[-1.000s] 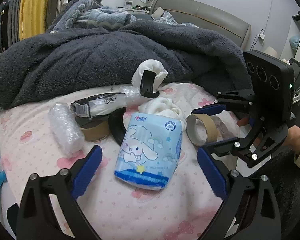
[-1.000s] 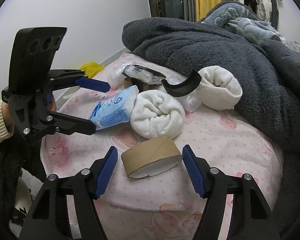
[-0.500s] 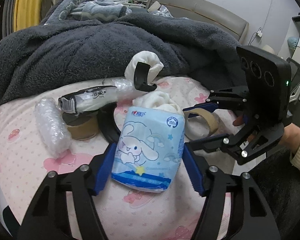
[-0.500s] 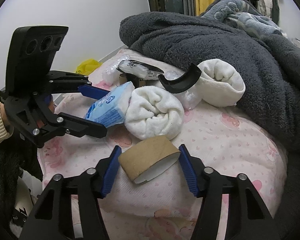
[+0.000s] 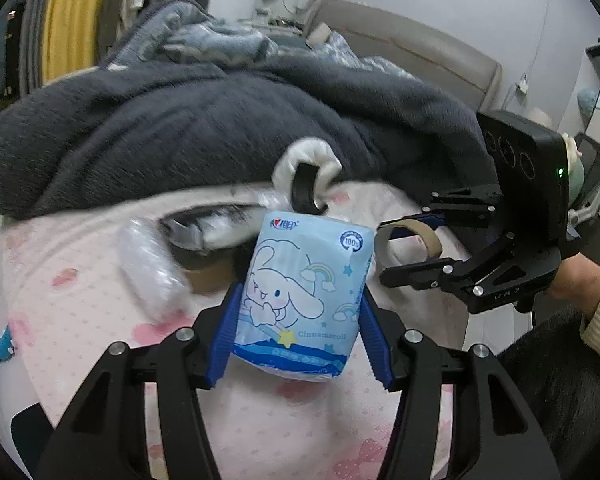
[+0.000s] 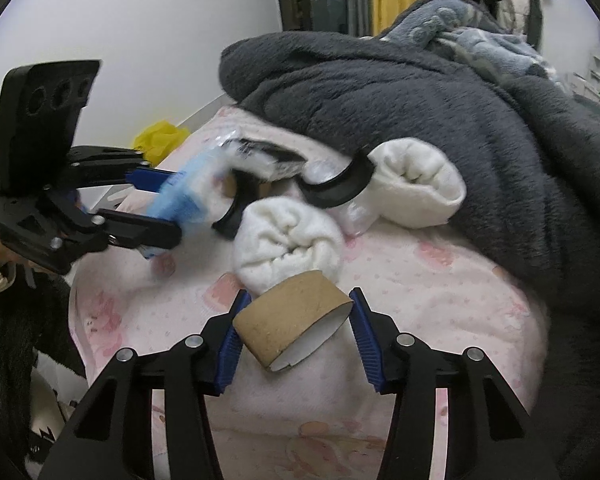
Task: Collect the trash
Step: 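Carry the tissue pack and tape roll over the green bin with both grippers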
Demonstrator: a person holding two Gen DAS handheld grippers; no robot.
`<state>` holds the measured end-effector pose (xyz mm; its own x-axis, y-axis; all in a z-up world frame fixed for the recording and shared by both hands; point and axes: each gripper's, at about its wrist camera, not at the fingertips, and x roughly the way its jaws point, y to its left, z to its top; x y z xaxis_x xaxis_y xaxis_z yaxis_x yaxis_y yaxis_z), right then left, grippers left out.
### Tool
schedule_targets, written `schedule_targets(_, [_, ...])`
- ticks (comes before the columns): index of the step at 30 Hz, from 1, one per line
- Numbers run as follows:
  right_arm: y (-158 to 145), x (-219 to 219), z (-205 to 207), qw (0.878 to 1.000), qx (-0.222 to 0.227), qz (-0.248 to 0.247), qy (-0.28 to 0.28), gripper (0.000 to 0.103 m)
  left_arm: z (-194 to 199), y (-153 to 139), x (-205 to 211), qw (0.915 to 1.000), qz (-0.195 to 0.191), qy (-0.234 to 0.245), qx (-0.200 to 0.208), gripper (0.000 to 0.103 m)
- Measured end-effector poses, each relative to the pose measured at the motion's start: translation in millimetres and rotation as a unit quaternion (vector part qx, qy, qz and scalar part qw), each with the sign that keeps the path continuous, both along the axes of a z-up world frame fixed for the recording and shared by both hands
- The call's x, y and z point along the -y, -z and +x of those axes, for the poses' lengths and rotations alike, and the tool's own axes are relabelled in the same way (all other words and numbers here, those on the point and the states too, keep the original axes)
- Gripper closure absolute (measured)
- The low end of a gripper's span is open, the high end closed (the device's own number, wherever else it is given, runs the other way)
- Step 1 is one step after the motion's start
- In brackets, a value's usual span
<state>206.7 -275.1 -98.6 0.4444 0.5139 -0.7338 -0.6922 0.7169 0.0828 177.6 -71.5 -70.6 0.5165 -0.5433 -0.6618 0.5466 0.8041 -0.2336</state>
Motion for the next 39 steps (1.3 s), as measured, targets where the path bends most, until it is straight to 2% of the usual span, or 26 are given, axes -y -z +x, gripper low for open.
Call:
schedule_targets(4, [-18.0, 0.8, 2.5, 0.999, 0.016, 0.015, 0.029, 0.052, -2.1, -15.8, -15.8, 0.9989, -0.009, -0.037, 0.028, 0.044])
schedule_targets(9, [-31.2, -18.4, 8.4, 0.998, 0.018, 0.025, 0.048, 0.052, -3.2, -29.4, -40.1, 0.9947, -0.018, -0.087, 0.051, 0.044])
schedule_targets(16, [-42.1, -50.8, 17.7, 0.996, -0.003, 0.064, 0.058, 0.052, 0.2, -32.8, -76.4, 0.9873, -0.01, -0.15, 0.052, 0.044])
schedule_targets(21, [-46.4, -82.7, 20.8, 0.996, -0.009, 0.068, 0.06, 0.052, -4.6, -32.4, -102.3, 0.9818, 0.002, -0.182, 0.054, 0.044])
schedule_targets(30, [-52.7, -136.6, 17.5, 0.997, -0.003, 0.066, 0.044, 0.052, -10.5, -20.8, -152.6, 0.9687, 0.022, -0.246, 0.029, 0.044])
schedule_targets(39, [-51.2, -193.6, 7.6, 0.998, -0.007, 0.06, 0.022, 0.052, -16.7, 3.1, -200.3, 0.9564, 0.036, -0.289, -0.022, 0.044])
